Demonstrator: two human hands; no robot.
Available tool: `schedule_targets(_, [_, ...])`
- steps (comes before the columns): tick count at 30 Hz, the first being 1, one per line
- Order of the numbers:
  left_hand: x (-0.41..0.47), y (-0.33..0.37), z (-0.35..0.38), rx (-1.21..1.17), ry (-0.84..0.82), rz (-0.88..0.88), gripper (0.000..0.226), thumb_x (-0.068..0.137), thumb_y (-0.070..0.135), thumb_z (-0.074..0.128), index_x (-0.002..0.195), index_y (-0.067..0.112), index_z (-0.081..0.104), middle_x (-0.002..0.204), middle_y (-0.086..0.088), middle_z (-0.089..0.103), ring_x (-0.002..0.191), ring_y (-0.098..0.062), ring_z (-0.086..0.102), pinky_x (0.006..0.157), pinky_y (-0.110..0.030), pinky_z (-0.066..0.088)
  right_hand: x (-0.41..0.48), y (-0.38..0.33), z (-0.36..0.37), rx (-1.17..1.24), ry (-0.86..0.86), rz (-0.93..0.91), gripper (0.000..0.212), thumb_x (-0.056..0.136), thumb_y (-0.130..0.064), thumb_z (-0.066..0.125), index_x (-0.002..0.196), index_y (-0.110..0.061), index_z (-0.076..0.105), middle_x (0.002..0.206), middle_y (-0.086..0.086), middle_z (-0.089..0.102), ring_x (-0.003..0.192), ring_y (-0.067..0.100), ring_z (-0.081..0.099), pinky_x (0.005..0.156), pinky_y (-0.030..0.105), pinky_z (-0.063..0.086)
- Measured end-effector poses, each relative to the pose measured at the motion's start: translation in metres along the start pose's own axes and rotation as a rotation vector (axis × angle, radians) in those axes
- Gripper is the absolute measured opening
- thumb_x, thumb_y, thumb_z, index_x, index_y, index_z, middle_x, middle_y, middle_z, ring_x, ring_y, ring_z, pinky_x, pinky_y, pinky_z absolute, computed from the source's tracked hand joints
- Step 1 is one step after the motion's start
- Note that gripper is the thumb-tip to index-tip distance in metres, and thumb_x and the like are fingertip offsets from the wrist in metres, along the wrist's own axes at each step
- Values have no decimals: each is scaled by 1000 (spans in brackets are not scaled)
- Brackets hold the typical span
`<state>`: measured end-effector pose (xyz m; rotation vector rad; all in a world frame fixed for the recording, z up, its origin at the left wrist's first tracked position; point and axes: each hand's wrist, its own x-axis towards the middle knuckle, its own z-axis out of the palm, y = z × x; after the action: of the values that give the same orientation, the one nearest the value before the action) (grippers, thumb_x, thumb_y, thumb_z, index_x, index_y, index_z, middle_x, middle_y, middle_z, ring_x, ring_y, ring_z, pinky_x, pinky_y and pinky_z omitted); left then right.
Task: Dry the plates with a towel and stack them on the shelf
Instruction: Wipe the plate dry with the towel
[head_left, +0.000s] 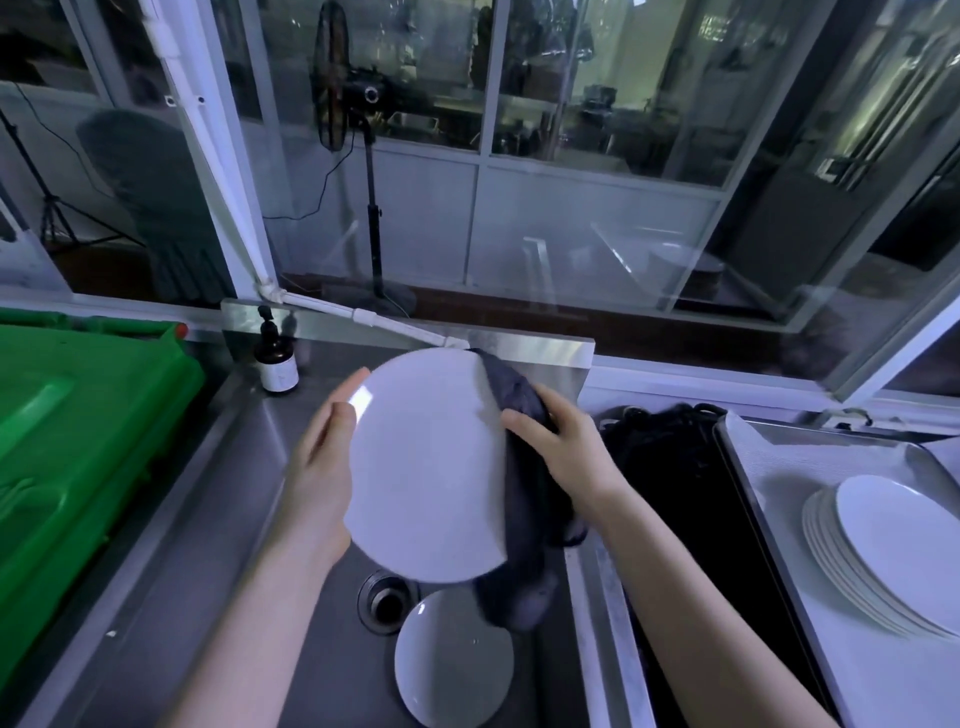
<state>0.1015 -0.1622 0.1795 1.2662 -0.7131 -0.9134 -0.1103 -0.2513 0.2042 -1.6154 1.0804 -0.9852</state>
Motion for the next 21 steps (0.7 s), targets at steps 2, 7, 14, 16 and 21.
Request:
schedule_targets(2, [0,1,4,-83,134,-10,32,101,50,38,120,62,61,119,28,68,106,0,67,72,-25,58,-23,16,14,239,46,144,17,91,-18,68,107,-24,68,106,-4,74,105,11,66,93,30,51])
schedule_targets(7, [5,6,1,-8,59,-15,37,101,41,37,119,65,59,116,35,66,108,8,63,82,-29,53,-24,19,22,382,82,253,19,90,-13,68,108,-13,64,106,5,74,104,24,68,95,41,54])
schedule_targets(14, [23,23,-7,313,-427,71,34,106,37,40,126,56,60,134,29,59,133,0,48,115,-37,34,18,-19,-10,-170,-298,-11,25,82,-15,77,102,-4,65,91,3,67,87,8,58,85,28,47])
schedule_targets(16, [26,26,-5,388,-462,63,33,106,37,46,125,61,57,131,36,56,128,12,45,112,-30,33,19,-21,-9,-226,-338,-4,27,82,-19,77,104,-8,67,96,10,69,87,8,59,88,31,49])
schedule_targets(21, [13,11,-2,171,-37,52,26,91,45,62,112,60,62,103,27,70,99,5,63,79,-19,47,5,-4,-7,106,-53,62,21,87,-10,71,108,-10,70,106,12,73,96,16,65,100,45,48])
